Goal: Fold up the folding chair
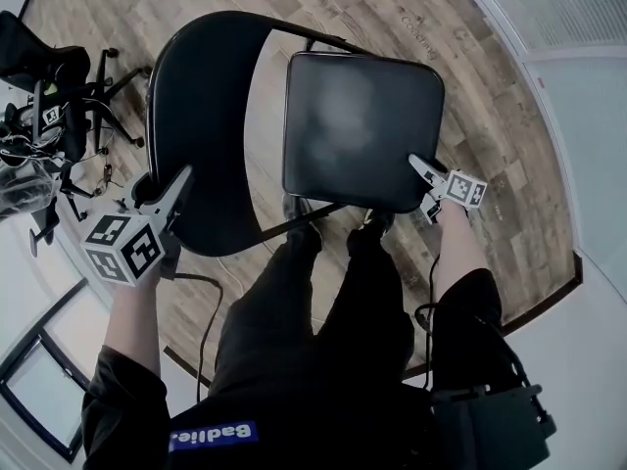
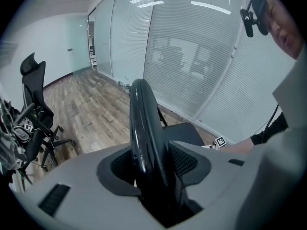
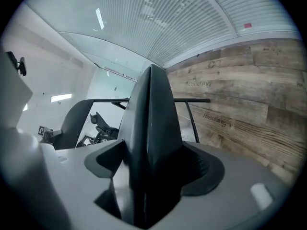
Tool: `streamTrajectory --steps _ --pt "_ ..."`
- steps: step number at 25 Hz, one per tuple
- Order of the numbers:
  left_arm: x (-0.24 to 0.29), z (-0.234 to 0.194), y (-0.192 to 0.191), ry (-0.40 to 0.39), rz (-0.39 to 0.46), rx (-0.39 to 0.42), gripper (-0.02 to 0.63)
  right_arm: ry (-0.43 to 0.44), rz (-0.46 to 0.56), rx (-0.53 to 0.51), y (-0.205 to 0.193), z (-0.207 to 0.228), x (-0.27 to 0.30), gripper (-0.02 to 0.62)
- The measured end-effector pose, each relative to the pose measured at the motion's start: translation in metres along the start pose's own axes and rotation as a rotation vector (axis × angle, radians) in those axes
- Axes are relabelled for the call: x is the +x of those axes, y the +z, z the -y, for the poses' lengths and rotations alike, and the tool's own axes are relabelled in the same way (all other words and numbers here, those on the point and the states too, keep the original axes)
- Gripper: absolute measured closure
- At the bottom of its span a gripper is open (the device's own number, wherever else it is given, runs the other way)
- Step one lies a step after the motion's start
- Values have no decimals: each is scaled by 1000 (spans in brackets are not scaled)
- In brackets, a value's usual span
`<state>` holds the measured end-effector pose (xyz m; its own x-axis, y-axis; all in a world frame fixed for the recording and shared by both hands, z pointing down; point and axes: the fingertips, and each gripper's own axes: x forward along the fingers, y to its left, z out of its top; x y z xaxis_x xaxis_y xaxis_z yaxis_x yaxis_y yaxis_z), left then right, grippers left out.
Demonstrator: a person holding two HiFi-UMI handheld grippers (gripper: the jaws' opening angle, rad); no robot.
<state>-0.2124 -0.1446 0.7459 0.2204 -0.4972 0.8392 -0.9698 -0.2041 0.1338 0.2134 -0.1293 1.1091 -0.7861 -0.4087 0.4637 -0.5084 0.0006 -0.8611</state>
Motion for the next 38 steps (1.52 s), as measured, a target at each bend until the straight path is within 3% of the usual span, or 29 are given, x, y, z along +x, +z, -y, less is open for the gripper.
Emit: streamTrajectory --steps 12,23,38 --pt "-18 7 13 -1 -6 -47 455 -39 -9 1 -8 -36 0 241" --pt "-51 25 32 -3 -15 -42 474 -78 -19 -26 -6 -102 -6 257" --pt "-101 13 50 -37 -1 -92 505 -155 -34 -69 -14 -210 5 285"
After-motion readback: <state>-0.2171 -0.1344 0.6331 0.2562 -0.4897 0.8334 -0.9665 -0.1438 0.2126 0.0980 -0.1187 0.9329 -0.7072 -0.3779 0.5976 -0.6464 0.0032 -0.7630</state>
